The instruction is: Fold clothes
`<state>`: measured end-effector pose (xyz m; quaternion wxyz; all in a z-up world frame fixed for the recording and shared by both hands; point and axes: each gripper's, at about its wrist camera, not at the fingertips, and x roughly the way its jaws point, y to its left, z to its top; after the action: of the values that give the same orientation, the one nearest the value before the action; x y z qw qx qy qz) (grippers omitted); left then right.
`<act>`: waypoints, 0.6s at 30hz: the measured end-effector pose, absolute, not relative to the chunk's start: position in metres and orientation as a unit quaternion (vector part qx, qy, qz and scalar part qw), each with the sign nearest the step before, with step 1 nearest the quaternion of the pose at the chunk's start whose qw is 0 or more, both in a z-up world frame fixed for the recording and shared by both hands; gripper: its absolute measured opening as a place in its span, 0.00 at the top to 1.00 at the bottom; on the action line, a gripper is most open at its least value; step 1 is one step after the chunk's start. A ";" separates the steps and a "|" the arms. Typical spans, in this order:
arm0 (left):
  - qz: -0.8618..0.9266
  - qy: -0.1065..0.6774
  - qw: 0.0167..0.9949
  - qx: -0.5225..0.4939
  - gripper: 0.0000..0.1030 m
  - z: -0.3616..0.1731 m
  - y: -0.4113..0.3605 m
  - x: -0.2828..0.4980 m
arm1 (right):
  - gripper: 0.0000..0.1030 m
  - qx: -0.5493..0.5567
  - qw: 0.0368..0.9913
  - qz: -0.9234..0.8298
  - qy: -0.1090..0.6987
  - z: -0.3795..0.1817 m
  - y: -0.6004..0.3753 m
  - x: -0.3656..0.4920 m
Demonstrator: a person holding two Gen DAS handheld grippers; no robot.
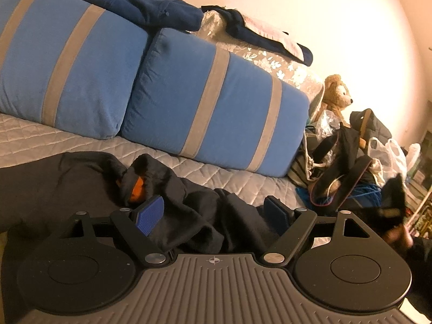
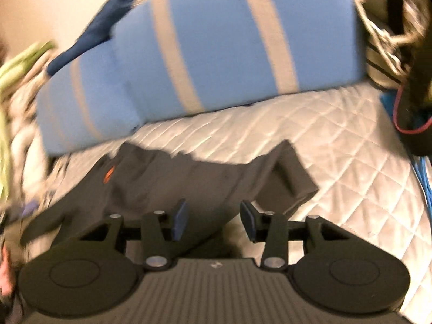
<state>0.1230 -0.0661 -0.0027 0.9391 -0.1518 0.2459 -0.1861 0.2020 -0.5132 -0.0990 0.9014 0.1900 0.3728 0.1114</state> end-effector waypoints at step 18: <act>-0.222 0.273 0.923 -0.154 0.21 -0.010 -0.074 0.130 | 0.90 0.280 0.872 -0.002 0.402 -0.159 -0.538 0.303</act>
<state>0.1296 -0.0736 -0.0096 0.9233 -0.1538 0.2728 -0.2223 0.3034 -0.5382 -0.1593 0.8720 0.2795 0.4019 -0.0019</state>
